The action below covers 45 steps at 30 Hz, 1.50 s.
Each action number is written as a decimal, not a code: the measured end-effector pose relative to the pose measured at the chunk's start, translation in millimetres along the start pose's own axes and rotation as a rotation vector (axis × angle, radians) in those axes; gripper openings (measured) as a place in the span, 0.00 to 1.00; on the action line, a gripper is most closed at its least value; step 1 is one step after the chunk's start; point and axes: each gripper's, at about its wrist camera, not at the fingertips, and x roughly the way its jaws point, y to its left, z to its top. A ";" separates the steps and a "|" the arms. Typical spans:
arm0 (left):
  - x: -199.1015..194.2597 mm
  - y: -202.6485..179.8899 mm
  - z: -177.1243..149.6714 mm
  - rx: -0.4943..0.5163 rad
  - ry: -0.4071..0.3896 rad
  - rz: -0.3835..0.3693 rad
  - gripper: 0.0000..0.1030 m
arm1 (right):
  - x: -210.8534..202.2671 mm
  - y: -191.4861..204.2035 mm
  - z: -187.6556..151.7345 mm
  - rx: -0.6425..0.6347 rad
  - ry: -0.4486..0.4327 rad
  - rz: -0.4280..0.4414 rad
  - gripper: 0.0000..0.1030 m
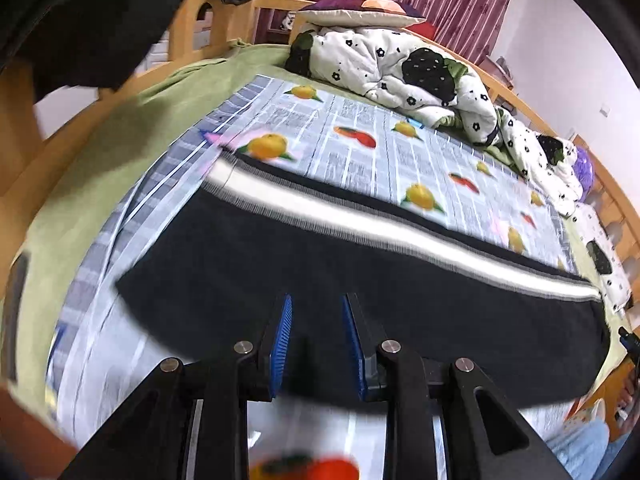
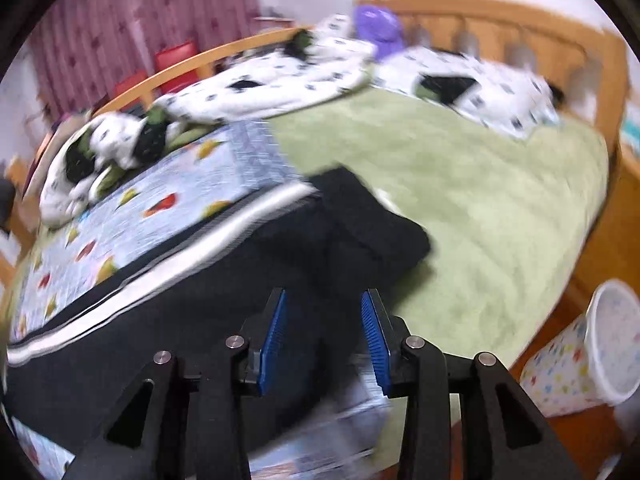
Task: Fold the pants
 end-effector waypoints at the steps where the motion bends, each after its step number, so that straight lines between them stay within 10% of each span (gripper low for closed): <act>1: 10.8 2.7 16.4 0.009 0.007 -0.033 0.24 | -2.2 20.6 5.4 -0.026 0.007 0.015 0.37; 5: 47.0 7.6 65.6 0.050 -0.007 0.006 0.29 | -3.6 120.2 18.5 -0.116 0.015 0.105 0.37; 7: 62.9 13.9 83.6 0.057 -0.022 0.056 0.74 | 0.2 161.2 21.6 -0.148 0.001 0.115 0.37; 15: 96.7 57.4 100.2 0.028 -0.011 0.101 0.75 | 56.5 303.9 18.2 -0.335 0.041 0.208 0.37; 20: 108.9 89.0 102.7 -0.050 -0.017 0.108 0.72 | 85.1 332.3 2.1 -0.410 0.082 0.232 0.37; 24: 129.9 98.5 111.4 -0.143 0.048 0.013 0.50 | 92.5 330.2 -1.4 -0.407 0.076 0.265 0.37; 28: 128.8 91.6 115.2 -0.140 -0.011 0.075 0.18 | 104.9 319.2 -1.5 -0.368 0.102 0.298 0.39; 40: 136.3 96.4 114.3 -0.164 0.006 0.090 0.18 | 154.9 346.6 -19.0 -0.687 0.212 0.397 0.60; 42: 137.2 97.0 113.9 -0.159 0.005 0.088 0.18 | 162.7 348.8 -26.5 -0.735 0.227 0.417 0.51; 44: 134.8 95.2 114.5 -0.152 -0.002 0.090 0.18 | 155.0 351.2 -30.6 -0.790 0.211 0.469 0.05; 45: 131.4 94.6 114.5 -0.150 -0.016 0.088 0.18 | 149.7 353.3 -31.9 -0.821 0.190 0.453 0.05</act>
